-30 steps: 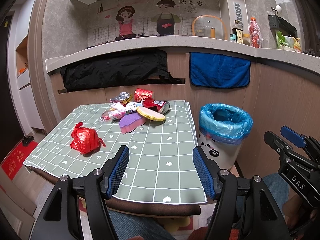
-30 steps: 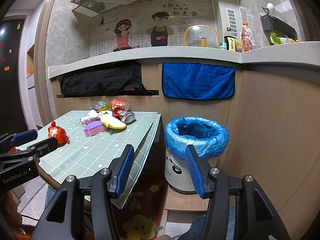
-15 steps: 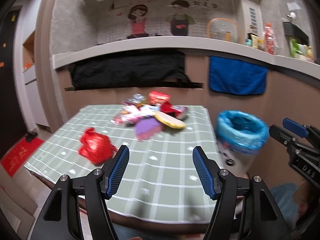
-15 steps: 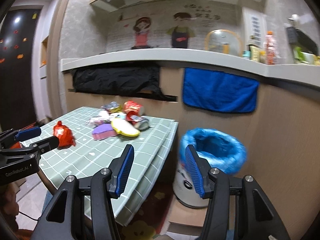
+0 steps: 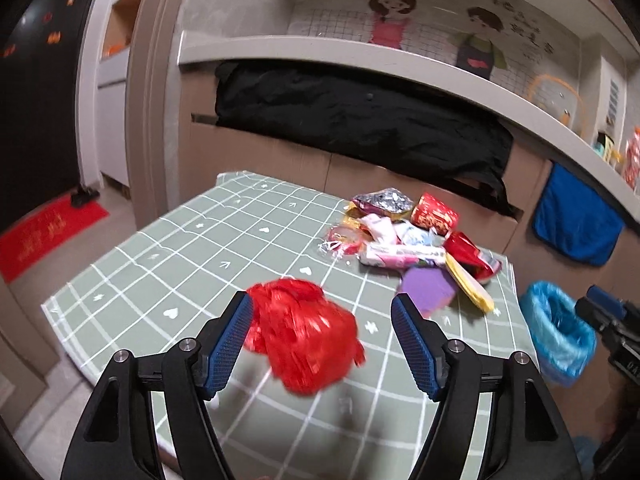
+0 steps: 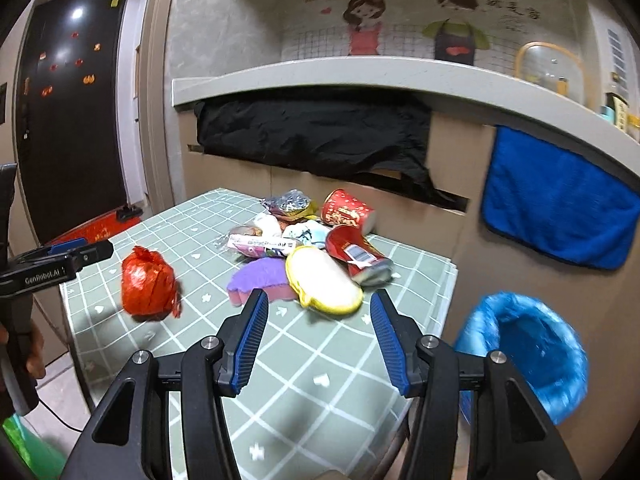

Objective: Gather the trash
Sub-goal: 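Grasp the red plastic bag with the left tool while the right tool approaches the yellow sponge, then grasp the yellow-rimmed sponge with the right tool and lift it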

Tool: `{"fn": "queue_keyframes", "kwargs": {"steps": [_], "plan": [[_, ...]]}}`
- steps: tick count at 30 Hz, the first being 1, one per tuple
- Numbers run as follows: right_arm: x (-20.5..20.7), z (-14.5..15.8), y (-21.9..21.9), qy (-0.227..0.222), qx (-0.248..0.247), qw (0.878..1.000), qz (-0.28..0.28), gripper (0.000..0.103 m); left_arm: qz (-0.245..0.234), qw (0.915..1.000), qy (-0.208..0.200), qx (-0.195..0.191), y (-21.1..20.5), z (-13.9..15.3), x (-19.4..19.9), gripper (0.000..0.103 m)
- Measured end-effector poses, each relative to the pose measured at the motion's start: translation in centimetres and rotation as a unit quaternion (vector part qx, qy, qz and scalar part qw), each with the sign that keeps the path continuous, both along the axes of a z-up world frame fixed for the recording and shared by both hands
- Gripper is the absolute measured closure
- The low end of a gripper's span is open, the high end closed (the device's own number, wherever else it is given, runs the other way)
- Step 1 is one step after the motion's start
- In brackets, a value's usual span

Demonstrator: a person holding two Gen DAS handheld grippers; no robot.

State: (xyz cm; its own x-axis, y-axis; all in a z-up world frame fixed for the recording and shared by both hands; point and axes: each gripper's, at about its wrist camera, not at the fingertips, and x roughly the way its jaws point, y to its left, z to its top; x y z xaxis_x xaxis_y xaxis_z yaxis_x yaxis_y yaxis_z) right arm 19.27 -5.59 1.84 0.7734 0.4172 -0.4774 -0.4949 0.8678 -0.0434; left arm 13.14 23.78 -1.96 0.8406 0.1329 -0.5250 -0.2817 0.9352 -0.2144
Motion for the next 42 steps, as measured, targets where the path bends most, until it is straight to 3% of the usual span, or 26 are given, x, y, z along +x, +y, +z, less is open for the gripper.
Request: {"fn": "queue_keyframes", "kwargs": {"steps": [9,16,22,25,32,36,42], "plan": [[5.7,-2.7,3.6,0.033,-0.040,0.999,0.016,0.052,-0.004,0.9959,0.087,-0.026,2.1,-4.6,6.0,0.031],[8.4,-3.3,4.1,0.028,-0.055,0.998,-0.006,0.054,0.000,0.9934,0.109,-0.034,3.2,-5.6,8.2,0.035],[9.9,-4.0,3.6,0.030,-0.075,0.997,-0.016,0.055,-0.016,0.9928,0.088,-0.079,4.3,-5.4,8.1,0.051],[10.6,-4.4,3.1,0.037,-0.080,0.996,-0.012,0.055,-0.022,0.9943,0.087,-0.058,3.9,-4.9,8.2,0.055],[11.9,-3.5,2.6,0.041,-0.068,0.997,0.010,0.055,-0.046,0.9974,0.046,-0.031,2.1,-1.7,8.0,0.056],[12.0,-3.7,4.1,0.069,-0.057,0.995,0.046,0.055,-0.052,0.9978,0.032,-0.028,1.0,-0.6,8.4,0.056],[11.2,-6.8,8.6,0.055,-0.134,0.988,0.045,0.056,-0.059,0.9973,0.030,-0.032,-0.1,-0.5,8.6,0.056]]}}
